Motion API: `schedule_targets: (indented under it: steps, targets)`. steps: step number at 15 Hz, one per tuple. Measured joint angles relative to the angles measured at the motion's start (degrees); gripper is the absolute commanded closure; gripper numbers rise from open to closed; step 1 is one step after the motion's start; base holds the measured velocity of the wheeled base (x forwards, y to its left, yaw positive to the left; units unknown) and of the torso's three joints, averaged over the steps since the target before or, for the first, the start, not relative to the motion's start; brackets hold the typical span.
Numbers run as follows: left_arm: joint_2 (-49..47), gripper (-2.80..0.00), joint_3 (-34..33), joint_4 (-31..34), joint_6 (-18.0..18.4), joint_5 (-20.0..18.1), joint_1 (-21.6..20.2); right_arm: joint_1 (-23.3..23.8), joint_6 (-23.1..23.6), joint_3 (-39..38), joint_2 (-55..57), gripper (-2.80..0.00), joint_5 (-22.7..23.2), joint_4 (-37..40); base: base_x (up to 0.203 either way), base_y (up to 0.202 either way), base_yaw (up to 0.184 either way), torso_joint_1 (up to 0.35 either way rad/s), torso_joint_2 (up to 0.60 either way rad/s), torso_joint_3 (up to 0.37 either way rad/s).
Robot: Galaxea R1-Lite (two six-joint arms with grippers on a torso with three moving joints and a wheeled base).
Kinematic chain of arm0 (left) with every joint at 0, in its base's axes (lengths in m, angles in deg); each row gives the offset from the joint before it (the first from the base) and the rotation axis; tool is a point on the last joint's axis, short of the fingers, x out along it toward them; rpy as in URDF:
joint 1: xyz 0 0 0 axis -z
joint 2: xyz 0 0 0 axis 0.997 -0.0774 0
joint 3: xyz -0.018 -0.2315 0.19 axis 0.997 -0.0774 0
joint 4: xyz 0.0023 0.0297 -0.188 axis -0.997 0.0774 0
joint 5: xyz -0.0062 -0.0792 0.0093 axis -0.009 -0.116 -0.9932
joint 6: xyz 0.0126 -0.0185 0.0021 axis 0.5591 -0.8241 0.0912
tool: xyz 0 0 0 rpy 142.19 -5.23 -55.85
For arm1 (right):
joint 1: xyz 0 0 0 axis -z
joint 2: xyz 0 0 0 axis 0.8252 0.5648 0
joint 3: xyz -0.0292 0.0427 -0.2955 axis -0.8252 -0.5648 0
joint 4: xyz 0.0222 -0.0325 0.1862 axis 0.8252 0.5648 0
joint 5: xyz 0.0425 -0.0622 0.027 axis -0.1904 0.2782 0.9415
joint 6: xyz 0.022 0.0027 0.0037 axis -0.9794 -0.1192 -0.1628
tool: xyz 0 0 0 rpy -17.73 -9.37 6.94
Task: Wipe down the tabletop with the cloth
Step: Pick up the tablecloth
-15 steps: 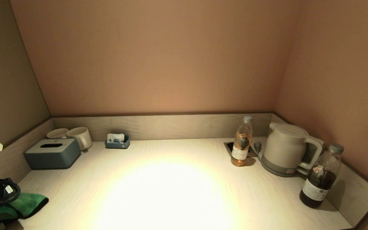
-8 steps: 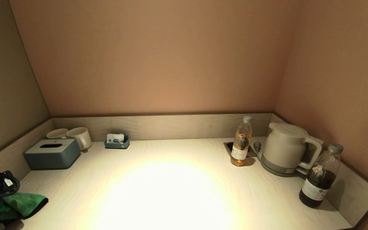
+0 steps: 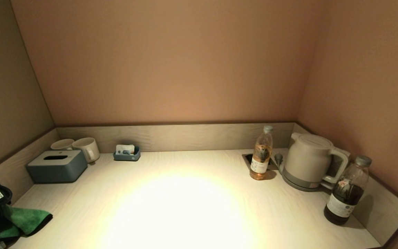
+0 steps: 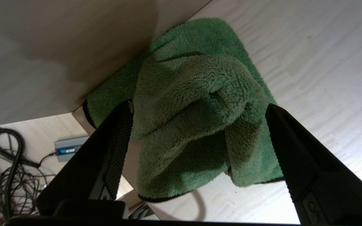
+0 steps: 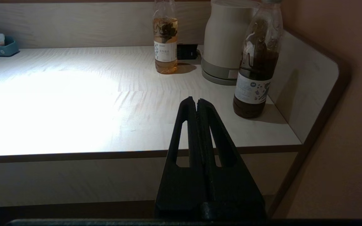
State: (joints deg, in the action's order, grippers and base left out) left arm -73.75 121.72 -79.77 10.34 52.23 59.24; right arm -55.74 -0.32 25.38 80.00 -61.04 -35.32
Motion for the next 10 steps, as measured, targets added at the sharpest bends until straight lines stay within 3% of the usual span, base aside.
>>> schedule_targets:
  steps: [10]
  targets:
    - [-6.5,-2.80,0.3,-4.6,-0.1,-0.5,-0.7,0.0,0.0,0.0,0.0,0.00,0.0,0.0,0.000,0.000,0.000,0.000,0.00,0.000]
